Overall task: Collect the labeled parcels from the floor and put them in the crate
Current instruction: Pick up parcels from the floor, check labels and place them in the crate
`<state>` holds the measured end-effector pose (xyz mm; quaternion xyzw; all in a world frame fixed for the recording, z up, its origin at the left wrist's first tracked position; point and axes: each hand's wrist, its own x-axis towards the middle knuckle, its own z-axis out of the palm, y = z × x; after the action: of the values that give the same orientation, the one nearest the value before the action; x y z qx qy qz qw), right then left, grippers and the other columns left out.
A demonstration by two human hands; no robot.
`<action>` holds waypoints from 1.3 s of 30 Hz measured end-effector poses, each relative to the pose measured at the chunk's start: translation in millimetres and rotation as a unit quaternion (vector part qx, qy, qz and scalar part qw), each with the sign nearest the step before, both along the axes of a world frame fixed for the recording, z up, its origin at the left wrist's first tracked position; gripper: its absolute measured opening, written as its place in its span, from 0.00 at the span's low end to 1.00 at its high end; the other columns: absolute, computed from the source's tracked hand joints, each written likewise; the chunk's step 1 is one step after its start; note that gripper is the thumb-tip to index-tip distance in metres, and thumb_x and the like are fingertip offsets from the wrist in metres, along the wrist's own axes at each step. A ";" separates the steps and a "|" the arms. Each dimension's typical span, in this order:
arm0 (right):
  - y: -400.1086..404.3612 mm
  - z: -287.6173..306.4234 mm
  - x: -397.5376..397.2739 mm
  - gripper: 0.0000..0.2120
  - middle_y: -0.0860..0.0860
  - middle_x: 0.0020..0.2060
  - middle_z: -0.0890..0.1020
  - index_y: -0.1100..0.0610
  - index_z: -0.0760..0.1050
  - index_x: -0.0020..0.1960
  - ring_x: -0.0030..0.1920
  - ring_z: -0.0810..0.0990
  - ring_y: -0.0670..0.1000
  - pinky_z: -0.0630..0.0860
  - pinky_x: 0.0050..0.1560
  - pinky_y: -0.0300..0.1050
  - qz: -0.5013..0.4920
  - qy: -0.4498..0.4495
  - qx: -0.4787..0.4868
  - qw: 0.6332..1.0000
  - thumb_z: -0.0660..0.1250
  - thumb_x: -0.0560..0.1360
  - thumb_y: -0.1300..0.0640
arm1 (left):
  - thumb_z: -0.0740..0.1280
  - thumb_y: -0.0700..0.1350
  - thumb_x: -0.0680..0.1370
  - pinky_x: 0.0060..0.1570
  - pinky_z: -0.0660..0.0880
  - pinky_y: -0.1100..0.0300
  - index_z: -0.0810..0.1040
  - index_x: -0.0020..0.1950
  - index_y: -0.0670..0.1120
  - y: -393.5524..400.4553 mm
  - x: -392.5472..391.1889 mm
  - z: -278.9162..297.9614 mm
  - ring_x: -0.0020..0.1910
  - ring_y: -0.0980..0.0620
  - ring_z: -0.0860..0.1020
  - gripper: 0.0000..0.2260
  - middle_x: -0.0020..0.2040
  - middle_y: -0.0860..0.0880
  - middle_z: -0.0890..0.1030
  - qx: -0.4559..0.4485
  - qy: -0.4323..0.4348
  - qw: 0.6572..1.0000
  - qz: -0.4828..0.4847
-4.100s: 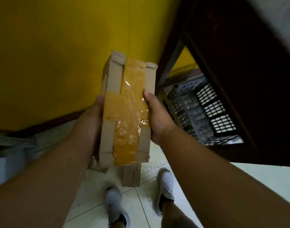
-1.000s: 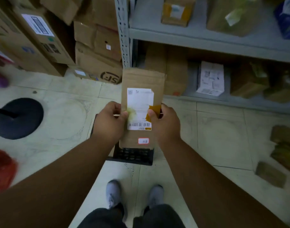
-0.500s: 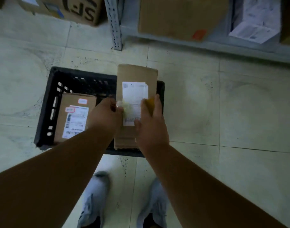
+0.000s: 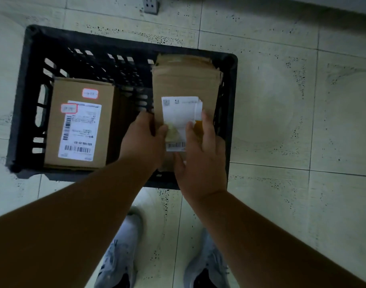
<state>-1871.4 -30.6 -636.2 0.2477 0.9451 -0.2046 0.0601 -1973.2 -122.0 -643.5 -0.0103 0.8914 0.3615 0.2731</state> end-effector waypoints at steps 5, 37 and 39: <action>7.0 -2.7 2.6 0.33 0.53 0.81 0.52 0.54 0.59 0.79 0.64 0.67 0.57 0.71 0.64 0.53 0.028 -0.037 0.011 0.999 0.64 0.78 0.47 | 0.64 0.50 0.81 0.35 0.73 0.67 0.70 0.52 0.59 0.6 3.2 -1.3 0.42 0.61 0.78 0.03 0.46 0.58 0.78 0.010 -0.019 1.000 -0.013; 41.7 60.6 -69.4 0.15 0.59 0.63 0.74 0.56 0.72 0.65 0.61 0.76 0.59 0.74 0.56 0.50 0.050 -0.163 -0.105 0.980 0.63 0.79 0.59 | 0.61 0.40 0.80 0.48 0.70 0.57 0.72 0.68 0.45 39.1 -32.3 35.8 0.57 0.45 0.76 0.16 0.65 0.43 0.75 -0.175 -0.003 0.955 -0.239; 44.7 111.6 -66.9 0.21 0.56 0.68 0.71 0.55 0.69 0.71 0.64 0.74 0.57 0.71 0.61 0.49 0.014 -0.099 -0.098 0.990 0.64 0.79 0.60 | 0.62 0.40 0.78 0.48 0.70 0.57 0.72 0.70 0.49 39.7 -23.8 98.6 0.59 0.44 0.77 0.20 0.67 0.44 0.75 -0.115 0.028 0.972 -0.202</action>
<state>-1938.4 14.1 -524.5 0.2462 0.9133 -0.2699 0.1798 -1997.1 -82.3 -544.8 0.1486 0.9180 0.1938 0.3126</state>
